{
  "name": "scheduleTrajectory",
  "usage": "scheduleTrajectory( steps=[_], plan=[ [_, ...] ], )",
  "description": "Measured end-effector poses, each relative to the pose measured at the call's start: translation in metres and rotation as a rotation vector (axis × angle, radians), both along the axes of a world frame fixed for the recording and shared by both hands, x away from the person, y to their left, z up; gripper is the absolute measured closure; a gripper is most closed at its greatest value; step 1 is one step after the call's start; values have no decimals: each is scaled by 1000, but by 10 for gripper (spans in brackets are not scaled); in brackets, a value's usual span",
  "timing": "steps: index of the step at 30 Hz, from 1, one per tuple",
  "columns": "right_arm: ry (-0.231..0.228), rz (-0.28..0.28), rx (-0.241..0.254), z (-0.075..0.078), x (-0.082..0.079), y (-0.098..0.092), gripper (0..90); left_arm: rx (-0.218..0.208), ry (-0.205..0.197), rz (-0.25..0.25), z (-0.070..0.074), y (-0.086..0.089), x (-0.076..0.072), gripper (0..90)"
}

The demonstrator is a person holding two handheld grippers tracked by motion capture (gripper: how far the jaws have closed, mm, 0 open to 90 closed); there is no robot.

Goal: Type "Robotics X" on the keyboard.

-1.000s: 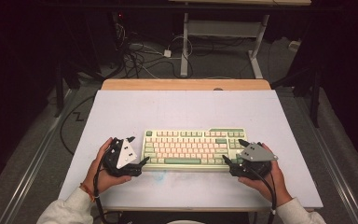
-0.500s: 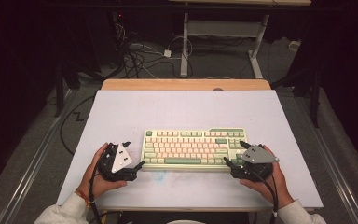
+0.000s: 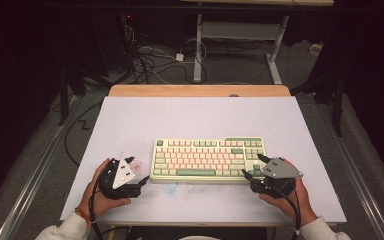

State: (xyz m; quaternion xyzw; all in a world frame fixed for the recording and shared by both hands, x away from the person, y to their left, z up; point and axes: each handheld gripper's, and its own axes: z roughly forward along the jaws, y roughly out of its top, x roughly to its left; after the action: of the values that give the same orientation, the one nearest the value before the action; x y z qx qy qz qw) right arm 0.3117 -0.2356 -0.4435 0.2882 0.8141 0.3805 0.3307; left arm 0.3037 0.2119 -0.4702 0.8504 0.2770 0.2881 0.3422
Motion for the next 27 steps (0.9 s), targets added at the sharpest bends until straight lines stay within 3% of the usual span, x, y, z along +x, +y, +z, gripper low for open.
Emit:
scheduleTrajectory(
  steps=[10,27],
  plan=[
    [9,31,19,2,-2,-1,471,-2,12,8,-3,4,-5,208],
    [5,-6,17,0,-1,-8,373,4,32,21,-6,12,-10,201]
  ],
)
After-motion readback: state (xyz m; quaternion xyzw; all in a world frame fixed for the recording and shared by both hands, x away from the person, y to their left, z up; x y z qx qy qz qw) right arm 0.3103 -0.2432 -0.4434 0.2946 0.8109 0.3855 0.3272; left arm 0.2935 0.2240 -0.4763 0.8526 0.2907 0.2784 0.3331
